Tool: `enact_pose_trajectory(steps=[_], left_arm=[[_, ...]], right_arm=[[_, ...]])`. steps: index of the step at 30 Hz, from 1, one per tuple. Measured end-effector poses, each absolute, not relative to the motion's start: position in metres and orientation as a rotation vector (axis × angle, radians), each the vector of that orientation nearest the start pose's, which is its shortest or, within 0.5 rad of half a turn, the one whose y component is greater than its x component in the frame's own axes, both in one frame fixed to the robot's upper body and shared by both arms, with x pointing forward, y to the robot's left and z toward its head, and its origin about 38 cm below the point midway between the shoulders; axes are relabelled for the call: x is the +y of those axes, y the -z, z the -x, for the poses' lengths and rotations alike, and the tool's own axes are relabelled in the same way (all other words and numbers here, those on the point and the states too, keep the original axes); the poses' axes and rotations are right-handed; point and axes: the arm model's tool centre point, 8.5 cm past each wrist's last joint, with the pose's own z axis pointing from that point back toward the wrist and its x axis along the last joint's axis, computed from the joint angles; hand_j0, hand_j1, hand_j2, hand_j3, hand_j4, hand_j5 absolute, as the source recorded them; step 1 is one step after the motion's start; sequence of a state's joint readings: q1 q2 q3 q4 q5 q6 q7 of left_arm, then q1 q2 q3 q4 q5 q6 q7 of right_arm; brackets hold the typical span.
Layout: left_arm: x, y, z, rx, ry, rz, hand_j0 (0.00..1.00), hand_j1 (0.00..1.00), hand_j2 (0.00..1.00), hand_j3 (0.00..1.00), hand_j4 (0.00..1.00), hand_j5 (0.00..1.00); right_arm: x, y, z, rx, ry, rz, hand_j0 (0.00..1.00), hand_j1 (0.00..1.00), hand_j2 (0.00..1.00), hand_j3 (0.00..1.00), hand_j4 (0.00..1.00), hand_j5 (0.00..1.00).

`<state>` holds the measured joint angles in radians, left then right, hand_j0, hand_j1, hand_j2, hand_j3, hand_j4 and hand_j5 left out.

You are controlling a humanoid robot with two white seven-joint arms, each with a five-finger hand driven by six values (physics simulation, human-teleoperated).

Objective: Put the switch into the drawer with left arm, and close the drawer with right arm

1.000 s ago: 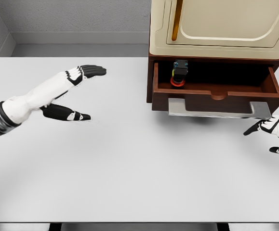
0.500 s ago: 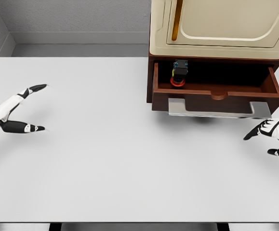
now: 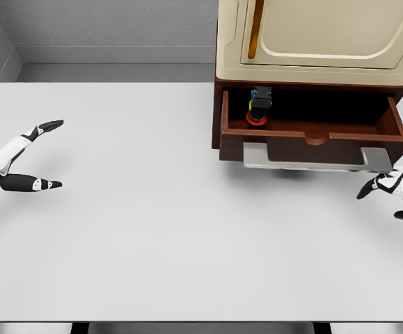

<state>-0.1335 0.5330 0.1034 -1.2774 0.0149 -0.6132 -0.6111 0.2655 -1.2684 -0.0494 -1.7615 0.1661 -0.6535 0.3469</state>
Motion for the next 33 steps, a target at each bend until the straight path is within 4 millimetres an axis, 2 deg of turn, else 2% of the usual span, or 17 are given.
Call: enact_pose_trajectory(steps=[12,20,33], left_arm=[[0.410,-0.131,-0.374,-1.716,1.040,-0.162,1.00,1.00,1.00,1.00,1.00,1.00],[0.410,-0.129,-0.371,-1.712,1.039,-0.160,1.00,1.00,1.00,1.00,1.00,1.00],[0.407,-0.129,-0.371,-1.716,1.042,-0.153,1.00,1.00,1.00,1.00,1.00,1.00]], right_arm=[[-0.414,-0.224,-0.300,-1.410,-1.833,0.368,0.77,0.77,0.77,0.77,0.77,0.77],[-0.408,-0.233,-0.317,-1.325,-2.044,0.516,0.81,0.81,0.81,0.81,0.81,0.81],[-0.409,-0.224,-0.321,-1.367,-1.963,0.523,0.88,0.88,0.88,0.88,0.88,0.88]])
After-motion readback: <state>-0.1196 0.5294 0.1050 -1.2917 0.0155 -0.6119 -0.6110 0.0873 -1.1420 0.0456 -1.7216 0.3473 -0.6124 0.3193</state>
